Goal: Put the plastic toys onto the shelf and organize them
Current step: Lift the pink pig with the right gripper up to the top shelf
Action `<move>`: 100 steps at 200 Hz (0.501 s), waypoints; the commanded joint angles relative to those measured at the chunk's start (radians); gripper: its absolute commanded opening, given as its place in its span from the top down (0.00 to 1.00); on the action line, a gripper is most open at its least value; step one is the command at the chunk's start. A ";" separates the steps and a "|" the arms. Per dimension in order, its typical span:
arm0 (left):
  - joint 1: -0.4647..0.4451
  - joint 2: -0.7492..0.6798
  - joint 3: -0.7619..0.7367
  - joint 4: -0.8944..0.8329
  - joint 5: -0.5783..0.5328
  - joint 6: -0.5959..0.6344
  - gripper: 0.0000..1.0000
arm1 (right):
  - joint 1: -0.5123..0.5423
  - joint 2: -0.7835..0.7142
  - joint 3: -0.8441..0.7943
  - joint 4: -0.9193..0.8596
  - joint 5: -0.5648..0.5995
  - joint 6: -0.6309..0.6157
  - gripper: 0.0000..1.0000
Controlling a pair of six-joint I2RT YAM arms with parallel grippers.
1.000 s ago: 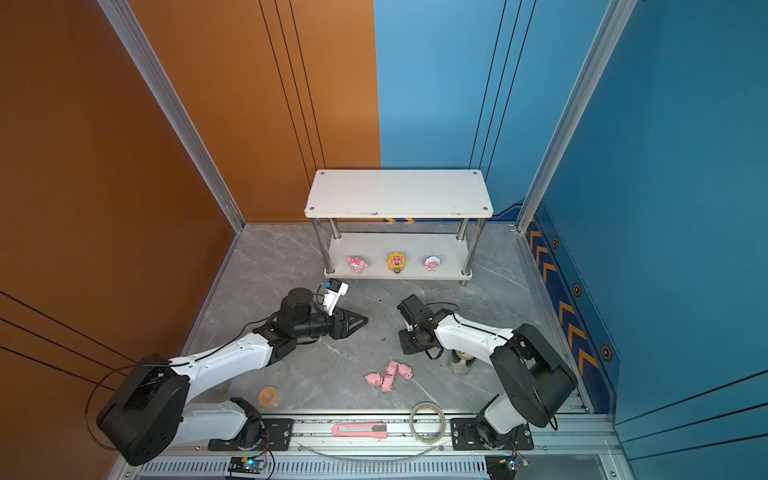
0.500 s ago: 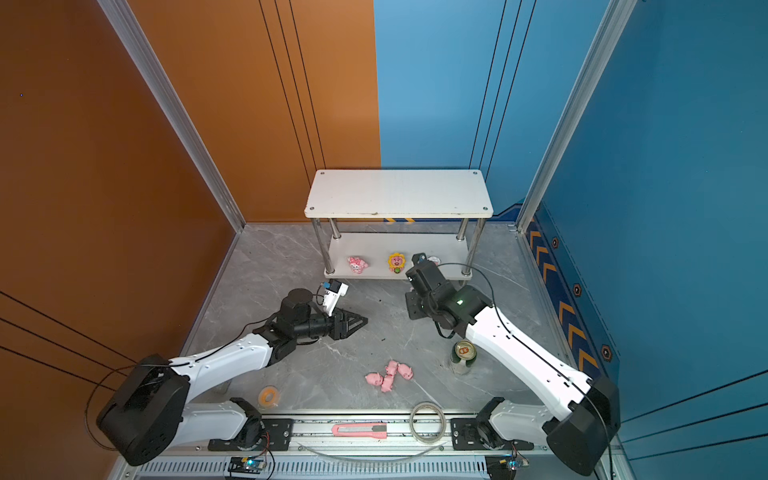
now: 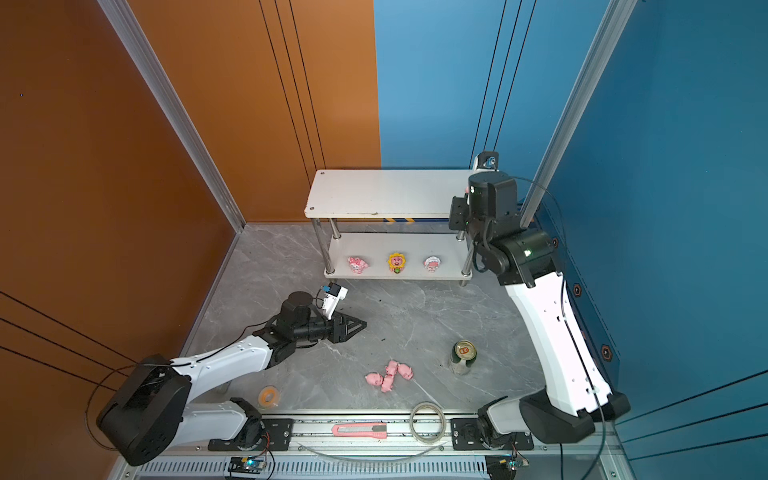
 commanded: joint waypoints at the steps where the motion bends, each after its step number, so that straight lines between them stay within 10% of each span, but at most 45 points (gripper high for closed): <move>1: 0.012 -0.013 -0.012 -0.001 0.017 0.007 0.50 | -0.055 0.119 0.102 -0.098 -0.055 -0.018 0.91; 100: 0.001 0.066 0.011 0.019 0.018 -0.008 0.50 | -0.160 0.334 0.270 -0.204 -0.167 0.020 0.88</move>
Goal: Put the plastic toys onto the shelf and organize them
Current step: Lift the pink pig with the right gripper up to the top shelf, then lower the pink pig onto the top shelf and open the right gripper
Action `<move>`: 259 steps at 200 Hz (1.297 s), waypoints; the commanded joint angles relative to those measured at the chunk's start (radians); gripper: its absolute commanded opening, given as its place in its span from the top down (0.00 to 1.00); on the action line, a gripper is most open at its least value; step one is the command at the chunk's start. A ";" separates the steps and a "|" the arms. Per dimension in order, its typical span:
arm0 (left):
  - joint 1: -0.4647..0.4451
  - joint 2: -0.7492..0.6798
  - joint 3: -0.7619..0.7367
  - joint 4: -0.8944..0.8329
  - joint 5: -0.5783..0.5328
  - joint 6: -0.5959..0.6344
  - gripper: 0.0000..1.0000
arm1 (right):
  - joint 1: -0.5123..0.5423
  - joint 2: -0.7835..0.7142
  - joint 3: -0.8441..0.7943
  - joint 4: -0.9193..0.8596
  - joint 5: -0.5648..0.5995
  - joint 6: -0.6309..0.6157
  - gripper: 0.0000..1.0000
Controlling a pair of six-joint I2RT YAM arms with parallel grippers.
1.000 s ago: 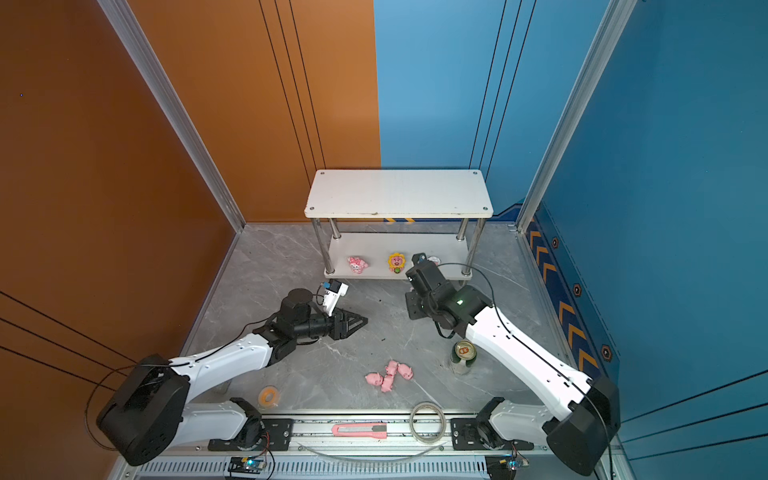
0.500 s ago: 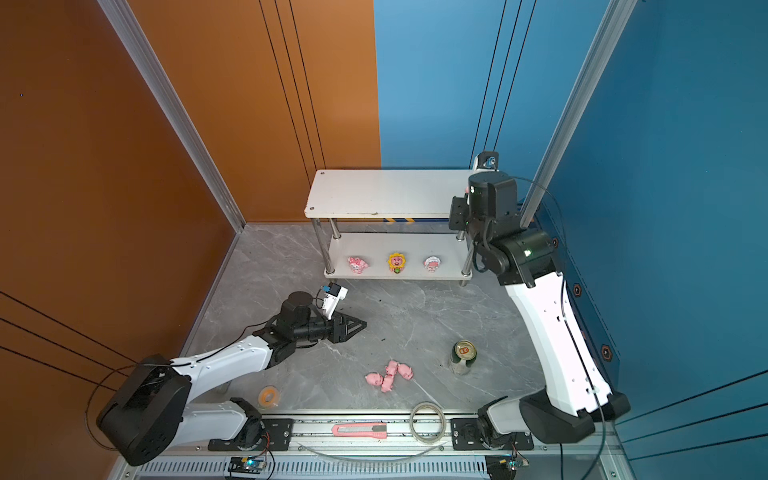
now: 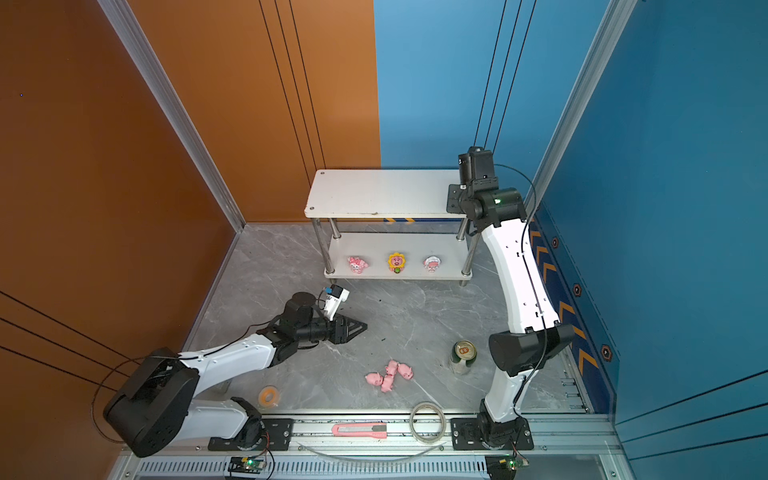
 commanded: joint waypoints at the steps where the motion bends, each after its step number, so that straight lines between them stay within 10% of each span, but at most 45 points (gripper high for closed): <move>1: 0.000 0.013 0.012 0.018 0.018 -0.007 0.50 | -0.017 0.004 0.028 -0.060 -0.028 0.019 0.88; 259: -0.016 0.028 0.019 0.030 0.010 -0.016 0.50 | -0.071 0.034 -0.025 -0.046 -0.078 0.032 0.63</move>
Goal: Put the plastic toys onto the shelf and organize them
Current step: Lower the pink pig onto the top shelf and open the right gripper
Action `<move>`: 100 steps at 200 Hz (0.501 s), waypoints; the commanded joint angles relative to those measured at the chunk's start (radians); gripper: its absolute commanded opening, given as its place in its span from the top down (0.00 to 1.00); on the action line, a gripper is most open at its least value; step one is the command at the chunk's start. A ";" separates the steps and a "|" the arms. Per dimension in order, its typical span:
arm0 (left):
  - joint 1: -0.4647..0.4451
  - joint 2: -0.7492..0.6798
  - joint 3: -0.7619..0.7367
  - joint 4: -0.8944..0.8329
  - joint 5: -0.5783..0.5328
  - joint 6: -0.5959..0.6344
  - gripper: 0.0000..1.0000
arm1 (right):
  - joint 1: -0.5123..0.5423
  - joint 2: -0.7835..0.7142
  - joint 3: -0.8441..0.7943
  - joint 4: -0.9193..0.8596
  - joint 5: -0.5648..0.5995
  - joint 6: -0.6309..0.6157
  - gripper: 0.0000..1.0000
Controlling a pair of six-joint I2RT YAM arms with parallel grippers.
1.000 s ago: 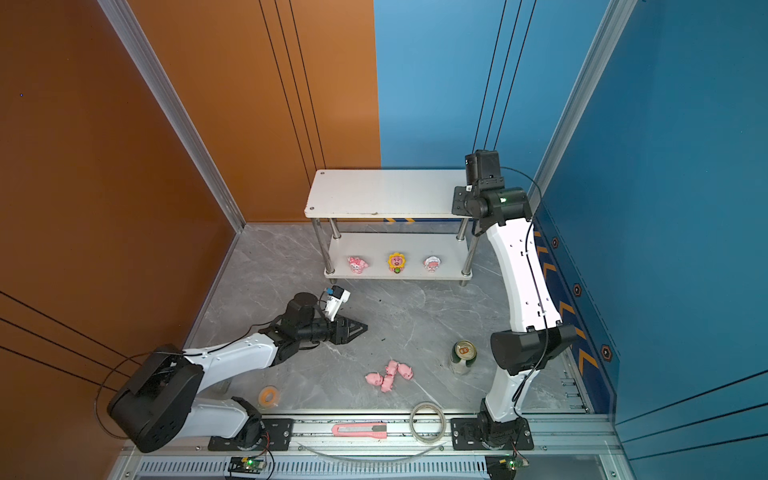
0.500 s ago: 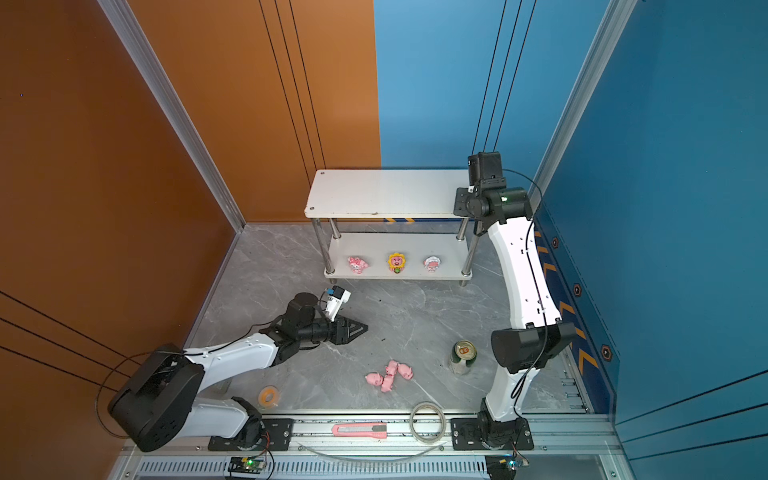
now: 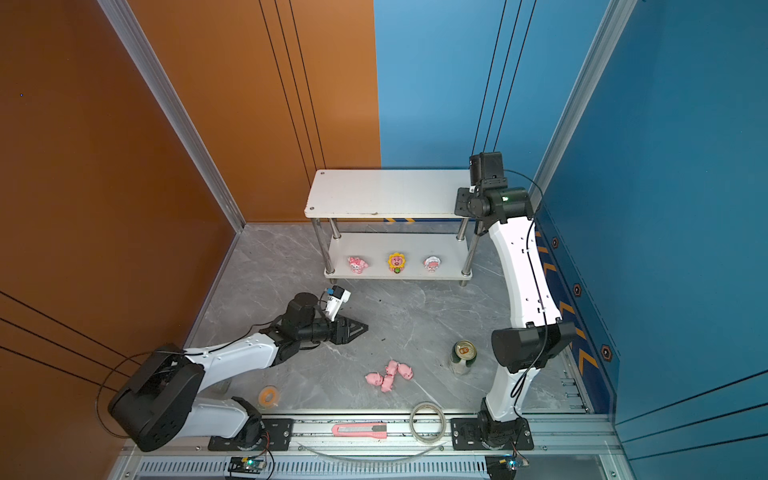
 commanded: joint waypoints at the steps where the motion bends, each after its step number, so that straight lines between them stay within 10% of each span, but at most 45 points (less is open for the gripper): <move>1: -0.007 0.006 0.019 0.018 0.010 -0.006 0.50 | -0.007 0.021 -0.009 -0.008 -0.007 0.009 0.63; 100: -0.005 0.000 0.023 0.024 0.014 -0.008 0.50 | -0.010 0.004 -0.010 -0.003 -0.043 0.020 0.43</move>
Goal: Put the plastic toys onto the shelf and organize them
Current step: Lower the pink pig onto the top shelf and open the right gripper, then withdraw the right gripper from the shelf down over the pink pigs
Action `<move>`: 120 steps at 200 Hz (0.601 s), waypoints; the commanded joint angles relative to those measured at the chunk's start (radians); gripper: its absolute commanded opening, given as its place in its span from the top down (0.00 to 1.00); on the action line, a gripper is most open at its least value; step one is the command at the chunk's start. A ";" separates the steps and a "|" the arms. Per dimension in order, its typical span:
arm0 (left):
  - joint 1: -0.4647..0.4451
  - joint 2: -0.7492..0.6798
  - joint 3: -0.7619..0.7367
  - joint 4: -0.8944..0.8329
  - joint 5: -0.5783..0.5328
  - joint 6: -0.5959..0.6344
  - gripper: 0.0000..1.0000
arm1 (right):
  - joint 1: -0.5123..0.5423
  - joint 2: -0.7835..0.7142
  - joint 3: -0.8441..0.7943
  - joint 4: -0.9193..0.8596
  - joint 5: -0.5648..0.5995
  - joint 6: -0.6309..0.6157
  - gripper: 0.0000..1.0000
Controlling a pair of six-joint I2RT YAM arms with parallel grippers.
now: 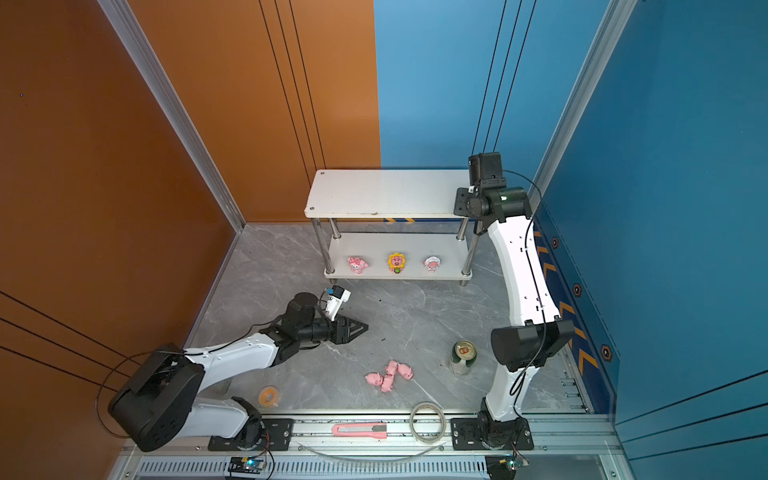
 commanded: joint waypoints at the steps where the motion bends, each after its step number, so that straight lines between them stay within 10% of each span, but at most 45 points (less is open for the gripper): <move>1: -0.005 -0.001 0.022 0.016 0.014 -0.007 0.50 | -0.008 -0.009 -0.011 -0.010 -0.031 0.016 0.42; 65: 0.022 -0.077 0.021 -0.030 0.007 0.010 0.50 | 0.030 -0.241 -0.149 -0.001 0.039 0.020 0.34; 98: 0.030 -0.134 -0.007 -0.069 -0.038 0.019 0.50 | 0.185 -0.519 -0.532 0.090 0.197 0.053 0.35; 120: 0.031 -0.170 -0.014 -0.133 -0.080 0.036 0.51 | 0.377 -0.713 -0.849 0.175 0.252 0.111 0.55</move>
